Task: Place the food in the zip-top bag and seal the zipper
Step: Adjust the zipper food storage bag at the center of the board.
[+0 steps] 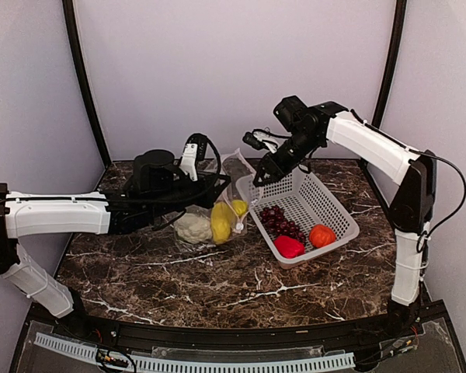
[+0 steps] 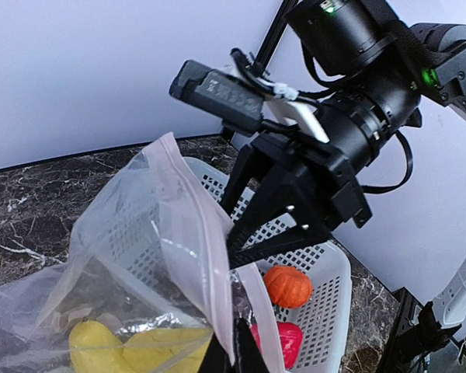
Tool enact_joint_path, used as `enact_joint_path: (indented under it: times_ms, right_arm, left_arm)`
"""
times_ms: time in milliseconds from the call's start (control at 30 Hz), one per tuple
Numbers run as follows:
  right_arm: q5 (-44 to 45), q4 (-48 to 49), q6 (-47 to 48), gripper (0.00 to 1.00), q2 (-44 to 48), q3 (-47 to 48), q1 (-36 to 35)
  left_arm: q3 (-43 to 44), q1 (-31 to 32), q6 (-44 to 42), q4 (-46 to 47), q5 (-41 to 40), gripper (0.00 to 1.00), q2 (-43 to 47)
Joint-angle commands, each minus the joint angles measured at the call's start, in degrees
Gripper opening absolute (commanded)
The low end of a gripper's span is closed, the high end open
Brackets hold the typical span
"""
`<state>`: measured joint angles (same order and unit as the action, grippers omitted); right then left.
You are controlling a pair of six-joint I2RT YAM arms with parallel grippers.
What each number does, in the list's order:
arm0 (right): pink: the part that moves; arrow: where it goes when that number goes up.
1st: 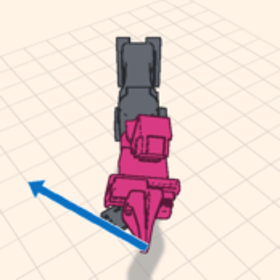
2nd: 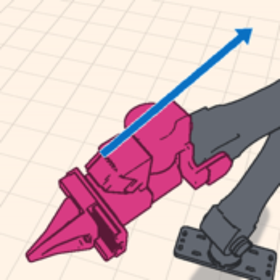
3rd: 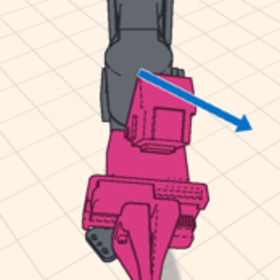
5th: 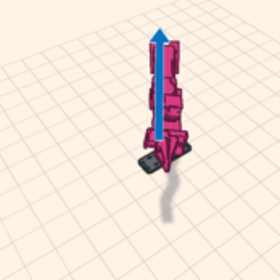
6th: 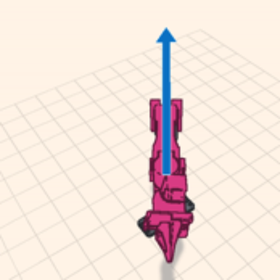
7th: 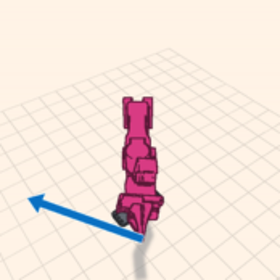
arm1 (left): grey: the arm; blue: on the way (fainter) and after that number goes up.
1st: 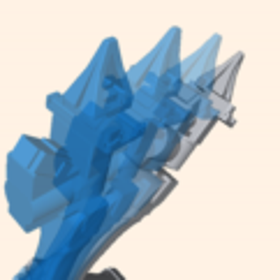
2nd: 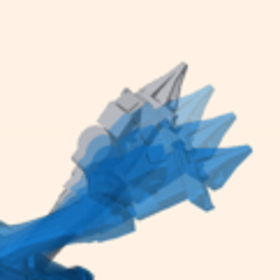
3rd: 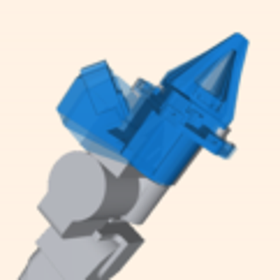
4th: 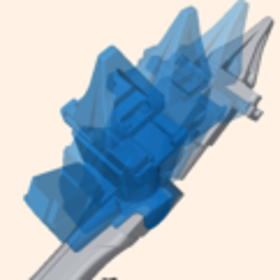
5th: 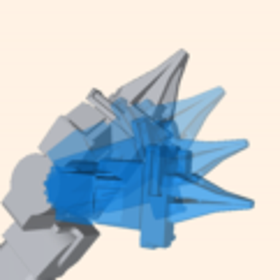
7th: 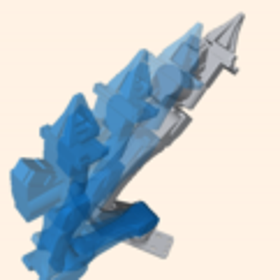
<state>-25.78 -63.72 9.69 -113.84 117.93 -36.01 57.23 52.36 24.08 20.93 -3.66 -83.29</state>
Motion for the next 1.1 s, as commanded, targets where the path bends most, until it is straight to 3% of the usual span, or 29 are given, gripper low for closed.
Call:
enact_joint_path:
  times_ms: [0, 33, 100, 267, 367, 433, 800, 867, 933, 1067]
  right_arm:
    - [-1.09, -0.43, -0.64, 0.15, -1.89, 2.90, 0.62]
    - [-1.56, -0.37, -0.57, 0.06, -0.40, 3.37, 0.57]
    - [-3.34, 0.47, -0.66, 0.00, 1.86, 4.81, 0.46]
    - [-13.99, 5.99, -3.42, 0.00, 2.75, 13.51, 0.27]
    - [-17.11, 7.01, -5.02, 0.00, -0.85, 19.78, -0.25]
    - [-17.42, 7.62, -5.12, 0.00, -2.48, 20.63, -1.01]
    - [-17.40, 7.27, -4.07, 0.03, -6.20, 17.64, -4.02]
    - [-21.03, 8.18, -4.30, 0.02, -6.18, 16.95, -4.39]
    - [-19.13, 10.02, -5.17, 0.01, -6.53, 16.02, -5.22]
    - [-22.88, 8.63, -4.73, 0.00, -8.71, 22.52, -6.24]
  left_arm:
    - [2.16, 0.02, 0.08, -1.87, -0.86, 0.01, 0.87]
    - [2.70, 0.02, -0.06, -4.23, -1.41, 0.01, 1.47]
    - [4.67, 0.05, -1.25, -9.59, -2.94, 0.01, 2.92]
    - [9.27, -0.11, -5.76, -21.54, -12.98, 0.01, 8.40]
    - [6.98, -0.47, -6.64, -21.78, -19.64, 0.01, 14.90]
    - [4.95, -0.76, -6.39, -18.09, -17.01, 0.01, 16.62]
    - [10.19, -2.73, -0.78, -29.45, -10.68, 0.01, 6.49]
    - [10.53, -2.77, -0.43, -28.88, -9.75, 0.01, 5.12]
    - [9.52, -2.81, -0.58, -26.62, -8.64, 0.01, 3.92]
    - [10.57, -3.09, 0.87, -26.41, -10.08, 0.01, 5.44]
